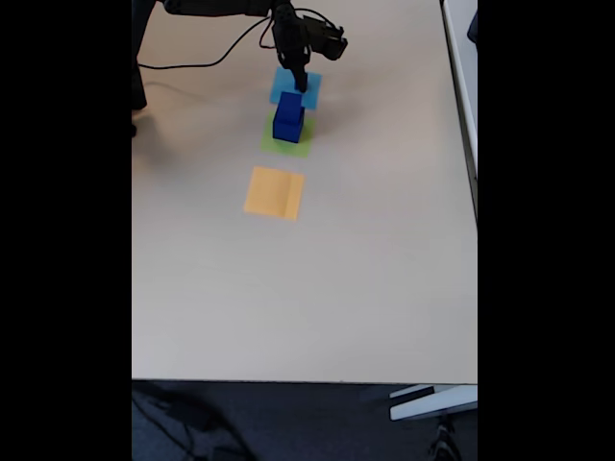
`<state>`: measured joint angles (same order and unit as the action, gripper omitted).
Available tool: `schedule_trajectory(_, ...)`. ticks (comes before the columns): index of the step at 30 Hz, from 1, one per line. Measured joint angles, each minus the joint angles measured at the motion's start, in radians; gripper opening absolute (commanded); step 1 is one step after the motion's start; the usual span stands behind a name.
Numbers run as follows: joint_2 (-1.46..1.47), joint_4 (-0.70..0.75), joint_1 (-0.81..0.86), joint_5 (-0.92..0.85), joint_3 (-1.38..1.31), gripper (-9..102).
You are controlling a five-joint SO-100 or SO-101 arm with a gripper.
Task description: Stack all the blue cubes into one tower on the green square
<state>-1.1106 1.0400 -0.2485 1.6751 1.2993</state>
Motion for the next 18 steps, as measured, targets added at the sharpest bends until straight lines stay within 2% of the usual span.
schedule_trajectory(18,-0.006,0.002,0.0,-0.002,0.0,27)
